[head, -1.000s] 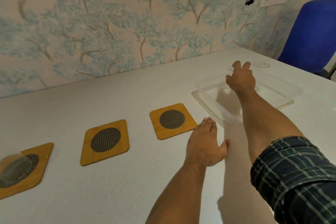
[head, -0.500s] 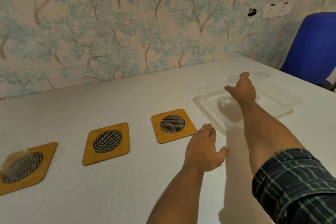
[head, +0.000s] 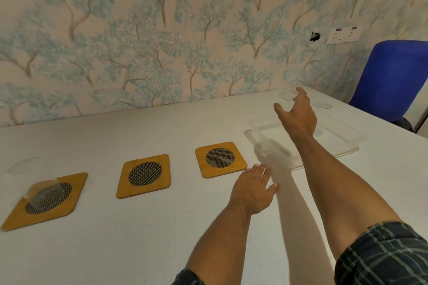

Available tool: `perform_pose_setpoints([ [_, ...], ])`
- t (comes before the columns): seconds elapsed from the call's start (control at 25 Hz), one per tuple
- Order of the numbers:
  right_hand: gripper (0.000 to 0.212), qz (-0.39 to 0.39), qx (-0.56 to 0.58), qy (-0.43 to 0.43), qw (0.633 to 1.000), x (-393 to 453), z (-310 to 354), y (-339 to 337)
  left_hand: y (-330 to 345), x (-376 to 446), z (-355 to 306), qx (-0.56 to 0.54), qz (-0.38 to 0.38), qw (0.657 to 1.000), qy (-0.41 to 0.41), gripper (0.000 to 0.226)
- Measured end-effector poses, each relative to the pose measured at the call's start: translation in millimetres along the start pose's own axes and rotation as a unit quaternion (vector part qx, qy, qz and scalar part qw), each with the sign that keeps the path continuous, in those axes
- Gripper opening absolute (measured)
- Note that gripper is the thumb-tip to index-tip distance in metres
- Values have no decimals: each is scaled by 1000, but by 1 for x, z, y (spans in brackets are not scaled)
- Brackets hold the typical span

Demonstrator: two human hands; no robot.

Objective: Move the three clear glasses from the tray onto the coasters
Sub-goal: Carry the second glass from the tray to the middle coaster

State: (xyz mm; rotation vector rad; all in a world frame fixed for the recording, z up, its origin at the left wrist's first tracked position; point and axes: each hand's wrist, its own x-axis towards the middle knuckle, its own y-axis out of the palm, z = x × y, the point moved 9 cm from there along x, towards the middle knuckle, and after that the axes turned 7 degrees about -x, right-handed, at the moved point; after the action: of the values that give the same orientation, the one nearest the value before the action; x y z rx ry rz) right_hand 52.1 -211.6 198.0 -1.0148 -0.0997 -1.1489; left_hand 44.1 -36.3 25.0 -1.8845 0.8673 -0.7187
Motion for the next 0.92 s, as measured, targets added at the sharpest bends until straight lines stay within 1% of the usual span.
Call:
perform_pose_setpoints([
  [0.12, 81, 19, 25, -31, 999, -29, 36, 10, -34, -25, 7, -44, -108, 993, 1, 50],
  [0.2, 82, 47, 43, -55, 996, -51, 64, 25, -54, -50, 22, -35, -165, 986, 4, 52],
  [0.24, 83, 62, 54, -65, 994, -62, 79, 33, -61, -62, 33, -24, -176, 984, -2, 54],
  [0.44, 87, 140, 122, -101, 977, -121, 145, 76, -92, -123, 94, 20, -195, 978, -76, 63],
  [0.56, 87, 201, 164, -119, 959, -158, 181, 103, -108, -162, 134, 38, -190, 973, -123, 70],
  [0.68, 88, 246, 179, -141, 942, -189, 216, 124, -128, -202, 172, 61, -195, 964, -172, 72],
  [0.8, 90, 284, 205, -143, 925, -214, 242, 141, -143, -236, 203, 81, -187, 952, -227, 72],
  [0.92, 92, 318, 205, -158, 912, -237, 266, 157, -146, -268, 229, 88, -160, 941, -286, 73],
])
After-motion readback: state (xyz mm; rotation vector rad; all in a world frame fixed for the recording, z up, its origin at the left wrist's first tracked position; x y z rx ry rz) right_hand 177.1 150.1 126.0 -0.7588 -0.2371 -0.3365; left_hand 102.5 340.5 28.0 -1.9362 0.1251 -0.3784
